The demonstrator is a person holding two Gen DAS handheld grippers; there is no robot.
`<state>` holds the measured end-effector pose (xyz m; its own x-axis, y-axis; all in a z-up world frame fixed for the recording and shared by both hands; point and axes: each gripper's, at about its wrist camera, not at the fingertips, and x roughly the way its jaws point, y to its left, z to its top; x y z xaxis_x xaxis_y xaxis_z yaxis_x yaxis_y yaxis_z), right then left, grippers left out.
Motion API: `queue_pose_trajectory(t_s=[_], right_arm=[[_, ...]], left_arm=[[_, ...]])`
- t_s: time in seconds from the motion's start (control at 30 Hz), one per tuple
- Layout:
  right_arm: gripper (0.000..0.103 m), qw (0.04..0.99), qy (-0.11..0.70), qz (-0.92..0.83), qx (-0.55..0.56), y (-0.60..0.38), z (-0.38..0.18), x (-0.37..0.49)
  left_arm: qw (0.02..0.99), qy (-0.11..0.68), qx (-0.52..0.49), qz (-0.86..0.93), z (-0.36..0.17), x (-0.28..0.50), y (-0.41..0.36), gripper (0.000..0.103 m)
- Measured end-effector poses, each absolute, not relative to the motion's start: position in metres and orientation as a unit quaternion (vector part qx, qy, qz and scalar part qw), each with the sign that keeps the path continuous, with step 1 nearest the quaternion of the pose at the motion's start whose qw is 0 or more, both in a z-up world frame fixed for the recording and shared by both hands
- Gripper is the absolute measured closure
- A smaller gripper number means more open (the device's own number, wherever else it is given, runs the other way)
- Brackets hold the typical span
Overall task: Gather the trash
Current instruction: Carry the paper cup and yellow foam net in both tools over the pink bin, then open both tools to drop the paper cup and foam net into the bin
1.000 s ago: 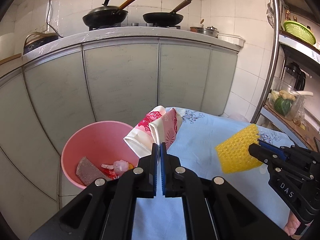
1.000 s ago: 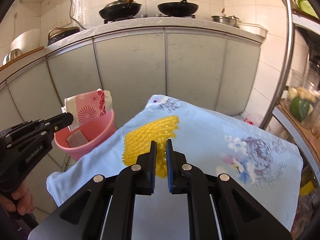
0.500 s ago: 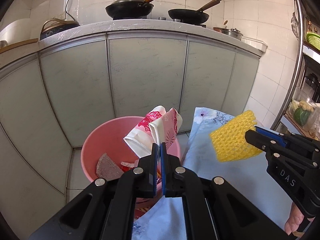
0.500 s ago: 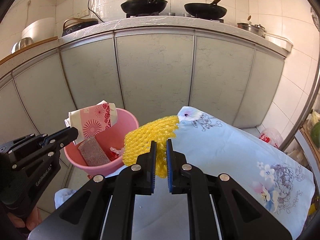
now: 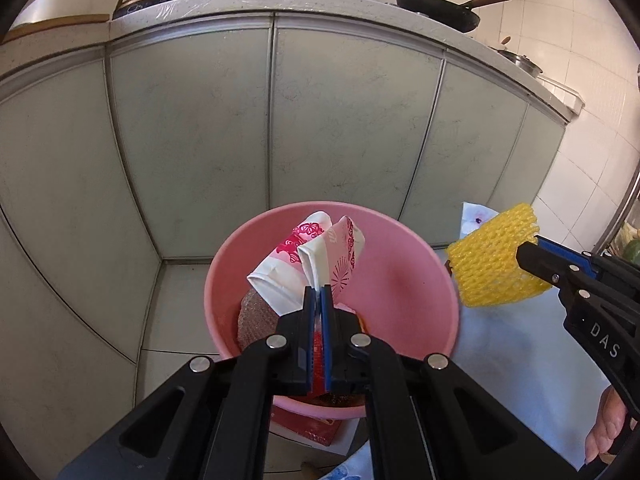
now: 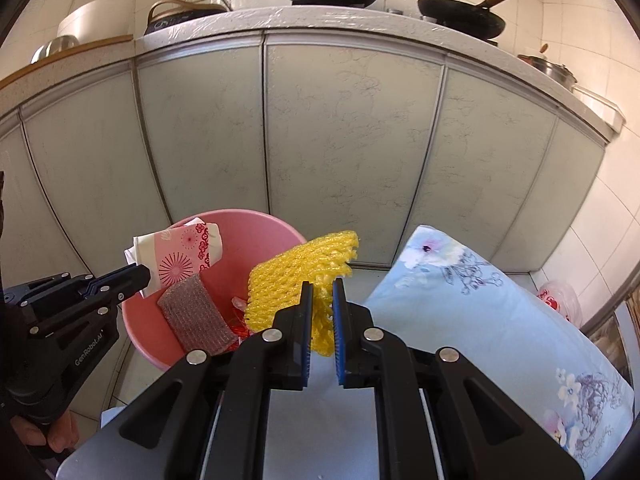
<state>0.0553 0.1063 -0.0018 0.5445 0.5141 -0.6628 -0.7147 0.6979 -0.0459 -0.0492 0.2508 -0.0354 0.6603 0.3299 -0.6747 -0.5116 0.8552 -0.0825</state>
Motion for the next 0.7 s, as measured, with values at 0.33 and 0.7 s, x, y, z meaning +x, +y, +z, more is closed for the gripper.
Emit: queue_pose_trajectory(t_s=[0.33,0.7], right_arm=[[0.093,0.842,0.339,0.369,-0.199,0.147,-0.029,0.057],[0.093,0.831,0.362,0.368,-0.206,0.159,-0.049,0.061]], left_arm=[[0.891,0.361,-0.154,0.227,-0.057,-0.036,0.273,0.100],[0.883,0.377,-0.158,0.231,-0.072,-0.024,0.277,0.100]])
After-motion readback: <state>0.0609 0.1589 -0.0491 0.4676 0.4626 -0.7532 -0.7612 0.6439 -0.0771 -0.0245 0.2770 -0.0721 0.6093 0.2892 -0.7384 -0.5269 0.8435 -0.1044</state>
